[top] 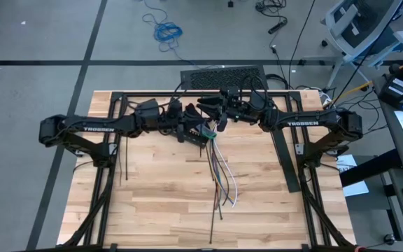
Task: Ziptie cables
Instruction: Insert the black zip tie into the lock head
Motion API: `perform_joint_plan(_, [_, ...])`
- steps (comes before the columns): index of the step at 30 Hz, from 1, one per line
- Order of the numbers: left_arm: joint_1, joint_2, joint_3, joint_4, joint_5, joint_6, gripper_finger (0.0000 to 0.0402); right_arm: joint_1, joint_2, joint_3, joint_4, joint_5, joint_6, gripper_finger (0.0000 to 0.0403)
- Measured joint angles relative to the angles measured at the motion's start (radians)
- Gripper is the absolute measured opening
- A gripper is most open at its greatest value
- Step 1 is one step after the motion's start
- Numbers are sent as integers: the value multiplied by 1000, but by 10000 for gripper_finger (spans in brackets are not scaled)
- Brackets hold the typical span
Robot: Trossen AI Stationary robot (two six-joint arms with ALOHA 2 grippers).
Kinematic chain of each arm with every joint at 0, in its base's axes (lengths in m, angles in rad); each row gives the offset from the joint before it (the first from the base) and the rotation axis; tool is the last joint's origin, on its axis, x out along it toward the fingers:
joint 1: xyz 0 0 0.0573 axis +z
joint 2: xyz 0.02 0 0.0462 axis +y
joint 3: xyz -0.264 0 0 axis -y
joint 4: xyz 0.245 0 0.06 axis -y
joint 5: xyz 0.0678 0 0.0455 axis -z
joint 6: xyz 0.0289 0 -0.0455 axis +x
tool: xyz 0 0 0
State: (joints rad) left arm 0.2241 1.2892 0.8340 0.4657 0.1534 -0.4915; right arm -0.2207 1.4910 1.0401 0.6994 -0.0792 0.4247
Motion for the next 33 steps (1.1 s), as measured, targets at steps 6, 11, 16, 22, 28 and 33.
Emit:
perform_joint_plan(6, [0,-15,0,-31,0,-1,0,-7,0,0,1,-1,-2,85])
perform_joint_plan(11, [-17,-4,0,-35,-8,-25,0,-11,0,0,16,-5,7,75])
perform_joint_plan(16, [-17,-1,0,-23,-43,-24,0,-12,0,0,24,-5,8,75])
perform_joint_plan(22, [-18,-1,0,-25,-51,-25,0,-12,0,0,31,-5,20,75])
perform_joint_plan(28, [-23,-1,0,-23,-54,-25,0,-14,0,0,31,-5,32,75])
perform_joint_plan(33, [-22,-1,0,-24,-57,-26,0,-13,0,0,31,-5,35,75])
